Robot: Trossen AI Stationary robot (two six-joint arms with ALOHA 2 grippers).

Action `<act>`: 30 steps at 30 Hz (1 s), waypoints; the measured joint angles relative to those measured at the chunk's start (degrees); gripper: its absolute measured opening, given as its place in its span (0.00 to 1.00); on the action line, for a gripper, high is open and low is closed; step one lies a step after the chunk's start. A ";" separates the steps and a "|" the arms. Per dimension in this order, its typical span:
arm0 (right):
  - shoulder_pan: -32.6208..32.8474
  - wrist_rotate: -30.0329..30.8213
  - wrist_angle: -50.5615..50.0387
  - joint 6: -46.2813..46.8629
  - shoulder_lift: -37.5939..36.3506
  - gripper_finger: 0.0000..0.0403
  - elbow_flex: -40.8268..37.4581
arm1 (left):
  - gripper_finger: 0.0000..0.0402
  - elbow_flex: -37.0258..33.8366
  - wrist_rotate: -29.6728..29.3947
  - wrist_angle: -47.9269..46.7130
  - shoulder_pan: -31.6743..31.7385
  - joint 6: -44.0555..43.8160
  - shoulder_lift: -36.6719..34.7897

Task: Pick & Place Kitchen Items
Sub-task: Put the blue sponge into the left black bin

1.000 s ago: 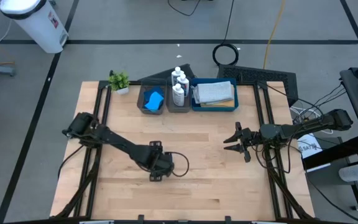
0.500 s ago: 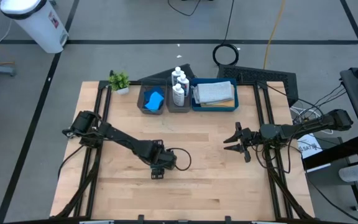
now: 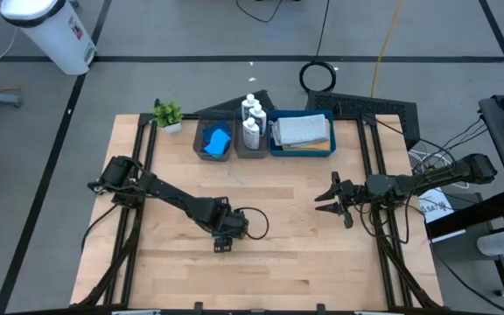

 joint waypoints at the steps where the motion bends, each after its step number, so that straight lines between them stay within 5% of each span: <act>1: -0.01 0.00 0.00 -0.02 0.00 0.25 0.00 | 0.90 0.00 -0.02 0.00 0.00 -0.03 0.02; 6: 0.00 -0.01 0.00 0.00 0.00 0.25 0.00 | 0.86 0.00 0.00 0.11 -0.04 0.81 0.04; 18: 0.00 0.01 0.00 -0.02 0.00 0.25 -0.02 | 0.58 0.02 0.44 0.84 -0.11 1.17 0.04; 30: 0.00 -0.01 0.00 -0.02 0.02 0.25 -0.01 | 0.54 -0.07 1.24 1.59 -0.28 1.68 0.04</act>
